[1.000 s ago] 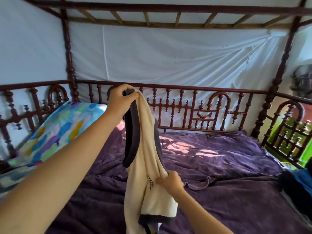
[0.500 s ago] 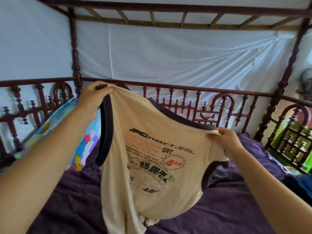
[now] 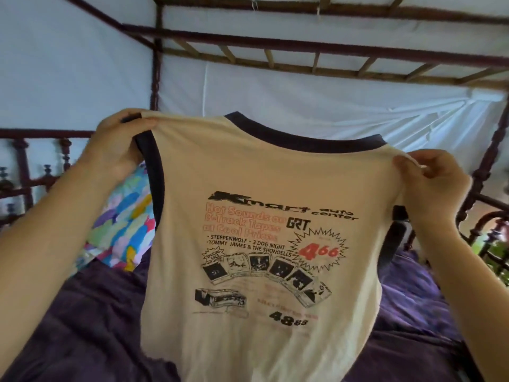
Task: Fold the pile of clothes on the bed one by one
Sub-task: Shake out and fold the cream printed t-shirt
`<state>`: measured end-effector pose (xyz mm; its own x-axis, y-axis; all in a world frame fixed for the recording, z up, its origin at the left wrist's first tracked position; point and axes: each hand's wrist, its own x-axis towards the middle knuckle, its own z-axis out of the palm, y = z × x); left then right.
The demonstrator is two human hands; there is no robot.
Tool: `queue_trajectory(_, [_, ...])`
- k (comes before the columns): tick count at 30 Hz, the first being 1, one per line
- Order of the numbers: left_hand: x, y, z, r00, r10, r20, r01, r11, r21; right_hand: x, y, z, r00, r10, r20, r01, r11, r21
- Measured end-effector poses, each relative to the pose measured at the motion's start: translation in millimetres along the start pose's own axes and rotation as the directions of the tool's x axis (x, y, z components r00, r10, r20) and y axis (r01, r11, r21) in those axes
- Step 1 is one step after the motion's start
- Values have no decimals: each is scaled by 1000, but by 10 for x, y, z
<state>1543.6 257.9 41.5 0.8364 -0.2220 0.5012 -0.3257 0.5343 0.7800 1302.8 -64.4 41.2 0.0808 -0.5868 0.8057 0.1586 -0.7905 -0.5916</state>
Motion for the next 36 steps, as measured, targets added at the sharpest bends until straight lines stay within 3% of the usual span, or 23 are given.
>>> queue_trajectory(8, [-221, -55, 242, 999, -39, -4, 39, 996, 86, -40, 193, -252, 998, -38, -44, 39, 999, 14])
queue_trajectory(11, [-221, -363, 210, 993, -116, -31, 120, 951, 284, -144, 587, -186, 998, 50, 30, -47, 995, -83])
queue_trajectory(15, [-167, -1033, 122, 982, -172, -82, 188, 805, 562, -339, 1266, 8, 964, 198, 178, -132, 935, -329])
queue_trajectory(20, [301, -2052, 120, 950, -301, -84, 292, 759, 582, -372, 1992, 516, 905, 406, 125, -260, 762, -593])
queue_trajectory(23, [742, -2679, 267, 936, -332, -114, 337, 764, 549, -202, 2435, 981, 870, 491, 52, -338, 669, -661])
queue_trajectory(26, [1129, -3360, 373, 927, -341, -156, 372, 788, 490, -135, 2966, 1414, 834, 546, 82, -363, 654, -663])
queue_trajectory(28, [1151, -3853, 350, 892, -438, -113, 425, 727, 539, -333, 3352, 1594, 749, 629, 207, -426, 697, -577])
queue_trajectory(31, [625, -4556, 80, 752, -651, -98, 511, 484, 710, -1151, 3786, 1478, 555, 752, 357, -458, 634, -623])
queue_trajectory(34, [-428, -5008, -460, 496, -833, -245, 551, 84, 830, -2334, 3908, 902, 268, 925, 270, -481, 372, -794])
queue_trajectory(36, [-1202, -5061, -854, 351, -851, -391, 514, -174, 840, -3067, 3856, 410, 88, 986, 143, -447, 168, -878])
